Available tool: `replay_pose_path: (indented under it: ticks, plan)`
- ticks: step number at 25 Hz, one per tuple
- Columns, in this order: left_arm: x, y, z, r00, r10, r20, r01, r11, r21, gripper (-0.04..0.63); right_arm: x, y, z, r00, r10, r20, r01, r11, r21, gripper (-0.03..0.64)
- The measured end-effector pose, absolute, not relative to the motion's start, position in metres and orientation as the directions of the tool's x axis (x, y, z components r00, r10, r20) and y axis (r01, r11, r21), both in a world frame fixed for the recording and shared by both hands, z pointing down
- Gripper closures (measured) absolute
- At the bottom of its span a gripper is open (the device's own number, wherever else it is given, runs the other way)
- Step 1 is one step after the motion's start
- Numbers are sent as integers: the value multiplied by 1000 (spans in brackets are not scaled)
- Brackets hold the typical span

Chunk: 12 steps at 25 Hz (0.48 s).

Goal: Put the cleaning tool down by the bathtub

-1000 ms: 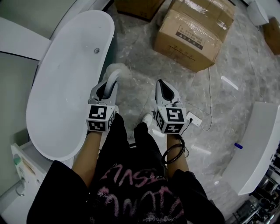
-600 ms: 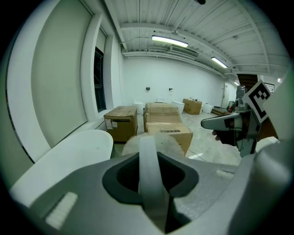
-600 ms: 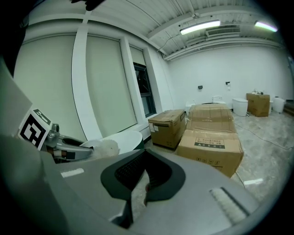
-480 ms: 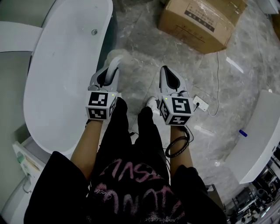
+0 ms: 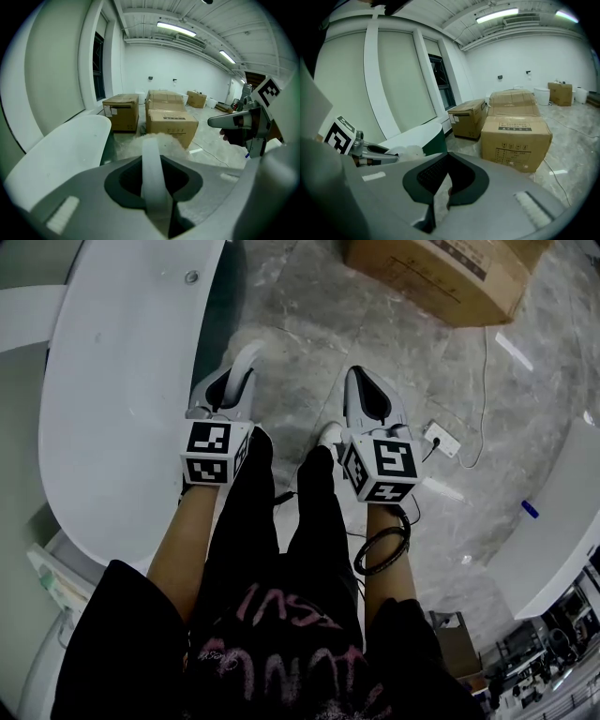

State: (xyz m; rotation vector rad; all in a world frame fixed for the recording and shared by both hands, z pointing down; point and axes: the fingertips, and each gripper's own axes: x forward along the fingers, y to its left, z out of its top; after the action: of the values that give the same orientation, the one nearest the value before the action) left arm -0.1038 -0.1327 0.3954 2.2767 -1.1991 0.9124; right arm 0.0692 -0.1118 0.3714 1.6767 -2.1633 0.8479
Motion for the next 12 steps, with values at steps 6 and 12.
replay_pose_path:
  ticks: [6, 12]
  plan:
    - [-103, -140, 440, 395, -550, 736, -852, -520, 69, 507, 68, -119, 413, -300, -771, 562, -946, 167, -277, 600]
    - [-110, -145, 486, 366, -543, 756, -881, -463, 94, 507, 58, -127, 452, -323, -748, 579, -940, 183, -288, 600]
